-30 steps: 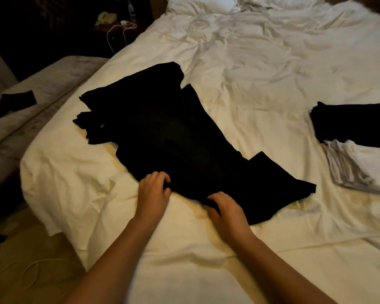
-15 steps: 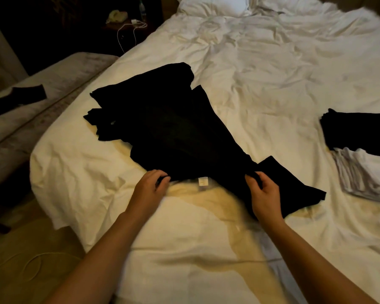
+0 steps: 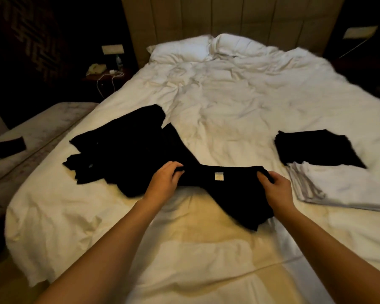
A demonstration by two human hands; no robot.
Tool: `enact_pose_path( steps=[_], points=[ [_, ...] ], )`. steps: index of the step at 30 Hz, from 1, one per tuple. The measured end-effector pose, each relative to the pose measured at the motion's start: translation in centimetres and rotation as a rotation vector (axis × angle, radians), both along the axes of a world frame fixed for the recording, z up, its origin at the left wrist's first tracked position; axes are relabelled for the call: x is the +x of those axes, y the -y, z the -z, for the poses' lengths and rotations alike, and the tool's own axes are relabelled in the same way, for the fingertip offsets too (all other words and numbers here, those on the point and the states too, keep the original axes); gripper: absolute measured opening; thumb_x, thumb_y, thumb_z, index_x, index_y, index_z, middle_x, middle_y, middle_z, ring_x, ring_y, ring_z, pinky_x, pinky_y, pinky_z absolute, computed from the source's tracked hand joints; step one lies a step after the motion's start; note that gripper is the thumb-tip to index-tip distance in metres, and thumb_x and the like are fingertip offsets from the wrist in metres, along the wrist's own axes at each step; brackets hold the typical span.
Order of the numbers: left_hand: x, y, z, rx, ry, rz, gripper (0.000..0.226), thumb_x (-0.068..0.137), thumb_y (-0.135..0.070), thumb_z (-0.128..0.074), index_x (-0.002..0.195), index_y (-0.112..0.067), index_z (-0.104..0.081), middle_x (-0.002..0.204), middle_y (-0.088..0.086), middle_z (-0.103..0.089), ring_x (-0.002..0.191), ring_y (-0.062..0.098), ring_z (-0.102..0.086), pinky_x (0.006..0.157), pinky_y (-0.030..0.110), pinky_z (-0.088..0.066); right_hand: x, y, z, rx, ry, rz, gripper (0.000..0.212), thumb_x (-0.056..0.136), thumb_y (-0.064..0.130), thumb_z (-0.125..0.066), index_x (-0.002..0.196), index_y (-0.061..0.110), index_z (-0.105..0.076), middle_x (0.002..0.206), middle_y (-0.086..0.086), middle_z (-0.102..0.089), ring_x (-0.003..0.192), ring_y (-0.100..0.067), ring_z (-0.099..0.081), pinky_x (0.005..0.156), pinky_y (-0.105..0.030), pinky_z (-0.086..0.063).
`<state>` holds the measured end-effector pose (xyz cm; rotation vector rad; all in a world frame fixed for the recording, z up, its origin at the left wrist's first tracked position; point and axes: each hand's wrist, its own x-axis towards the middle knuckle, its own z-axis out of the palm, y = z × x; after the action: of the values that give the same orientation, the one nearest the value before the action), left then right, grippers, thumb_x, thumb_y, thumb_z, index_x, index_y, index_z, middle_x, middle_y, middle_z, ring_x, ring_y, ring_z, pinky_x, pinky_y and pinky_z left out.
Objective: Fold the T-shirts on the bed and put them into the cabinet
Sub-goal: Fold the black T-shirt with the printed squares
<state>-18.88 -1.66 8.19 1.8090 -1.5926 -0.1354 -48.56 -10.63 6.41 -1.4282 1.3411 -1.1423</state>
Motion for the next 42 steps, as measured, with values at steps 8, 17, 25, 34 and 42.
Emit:
enact_pose_path(
  steps=[8,17,25,34,42],
  points=[
    [-2.8,6.2,-12.7,0.036,-0.051,0.118,0.021,0.101,-0.031,-0.058,0.111,-0.015,-0.066,0.100,0.002,-0.069,0.092,0.018,-0.065,0.075,0.034,-0.053,-5.1,4.7,-10.4,-0.011,0.089,0.017,0.030,0.097,0.028,-0.062,0.082,0.002,-0.061,0.070,-0.008,-0.056,0.064,-0.023,-0.056,0.048,-0.032,-0.043],
    [-4.9,9.1,-25.1,-0.050,-0.307,0.079,0.022,0.104,-0.028,-0.052,0.113,-0.010,-0.061,0.106,0.012,-0.060,0.086,0.030,-0.065,0.057,0.045,-0.062,-4.9,6.2,-22.3,-0.100,0.156,0.035,0.033,0.100,0.029,-0.058,0.103,-0.003,-0.065,0.084,-0.020,-0.064,0.073,-0.027,-0.061,0.065,-0.035,-0.045],
    [-3.6,6.9,-33.9,-0.238,-0.433,0.026,0.019,0.094,-0.023,-0.069,0.092,-0.005,-0.067,0.092,0.009,-0.066,0.084,0.021,-0.069,0.063,0.036,-0.063,-4.4,4.9,-32.2,-0.411,0.067,0.059,0.022,0.098,0.033,-0.059,0.101,0.014,-0.070,0.087,-0.002,-0.070,0.084,-0.018,-0.066,0.062,-0.027,-0.046],
    [-1.6,2.6,-41.1,-0.530,-0.108,0.015,0.020,0.097,-0.028,-0.065,0.096,-0.009,-0.070,0.088,0.004,-0.067,0.085,0.020,-0.066,0.068,0.039,-0.058,-2.2,1.8,-39.5,-0.852,-0.061,0.197,0.023,0.099,0.028,-0.059,0.096,0.006,-0.066,0.087,-0.004,-0.057,0.088,-0.023,-0.052,0.070,-0.025,-0.035],
    [-1.4,-0.9,-44.7,-0.773,0.146,-0.129,0.023,0.102,-0.028,-0.056,0.107,-0.008,-0.066,0.099,0.002,-0.060,0.089,0.013,-0.052,0.073,0.023,-0.034,-2.1,-1.4,-43.7,-1.049,-0.041,0.318,0.023,0.098,0.024,-0.061,0.096,0.002,-0.066,0.088,-0.003,-0.051,0.089,-0.019,-0.046,0.069,-0.018,-0.027]
  ],
)
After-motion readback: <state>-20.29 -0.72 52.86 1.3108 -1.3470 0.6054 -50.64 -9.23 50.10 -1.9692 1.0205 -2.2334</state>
